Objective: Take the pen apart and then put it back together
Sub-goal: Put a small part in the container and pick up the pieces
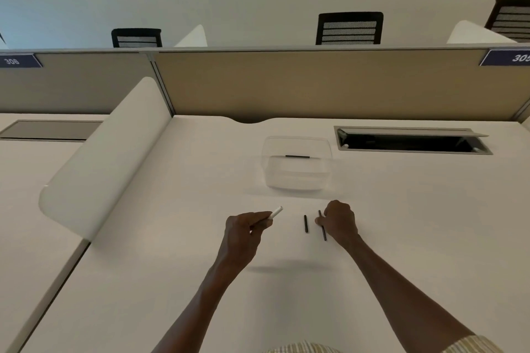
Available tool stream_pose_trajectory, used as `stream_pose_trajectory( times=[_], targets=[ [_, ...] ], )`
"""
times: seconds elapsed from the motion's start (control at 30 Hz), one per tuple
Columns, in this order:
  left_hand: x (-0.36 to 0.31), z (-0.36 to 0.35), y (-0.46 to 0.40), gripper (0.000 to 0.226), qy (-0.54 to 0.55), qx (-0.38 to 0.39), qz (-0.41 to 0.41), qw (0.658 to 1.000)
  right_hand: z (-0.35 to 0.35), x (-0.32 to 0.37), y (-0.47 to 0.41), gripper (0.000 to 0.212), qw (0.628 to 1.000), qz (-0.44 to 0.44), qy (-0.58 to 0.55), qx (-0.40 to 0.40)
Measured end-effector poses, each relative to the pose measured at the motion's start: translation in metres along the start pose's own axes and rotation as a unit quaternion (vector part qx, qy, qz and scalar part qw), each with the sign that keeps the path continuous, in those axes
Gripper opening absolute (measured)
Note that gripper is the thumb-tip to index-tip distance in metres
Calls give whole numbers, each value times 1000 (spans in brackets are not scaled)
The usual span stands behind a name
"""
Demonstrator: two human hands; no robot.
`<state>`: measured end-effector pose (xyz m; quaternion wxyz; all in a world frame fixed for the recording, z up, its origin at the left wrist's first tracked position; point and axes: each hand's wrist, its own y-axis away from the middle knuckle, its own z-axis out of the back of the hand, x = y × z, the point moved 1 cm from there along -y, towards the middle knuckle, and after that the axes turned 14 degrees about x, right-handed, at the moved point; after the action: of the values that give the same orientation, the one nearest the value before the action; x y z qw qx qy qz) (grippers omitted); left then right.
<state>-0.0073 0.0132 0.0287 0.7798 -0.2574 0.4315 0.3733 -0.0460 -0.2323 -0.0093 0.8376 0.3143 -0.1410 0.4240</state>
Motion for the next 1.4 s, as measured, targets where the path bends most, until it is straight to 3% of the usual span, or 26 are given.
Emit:
stream_pose_trajectory(
  times=[0.17,0.33,0.47,0.63,0.9,1.03,1.2,1.4],
  targets=[
    [-1,1,-1,28,5,0,4,1000,3,6,-6,22,999,-32,2,-10],
    [-6,-3,1,22,17,-1,2,1000,5,4,-5,28,999,-39,-13,7],
    [-9,-3,2,16,25,-7,10,1000,11,7,5,36,999,13,-32,1],
    [-13,0,1,25,18,-5,-6,1000,34,30,29,25,986,86,-137,-42],
    [-21,0,-2,21,12,2,-22,1000,67,77,70,25,939,202,-239,-142],
    [-29,0,-1,30,19,-13,-36,999,67,94,85,26,910,253,-278,-177],
    [-33,1,-1,17,21,-27,-41,999,64,103,94,26,899,273,-285,-191],
    [-35,5,0,27,33,-30,-39,998,64,105,98,27,896,278,-289,-191]
  ],
)
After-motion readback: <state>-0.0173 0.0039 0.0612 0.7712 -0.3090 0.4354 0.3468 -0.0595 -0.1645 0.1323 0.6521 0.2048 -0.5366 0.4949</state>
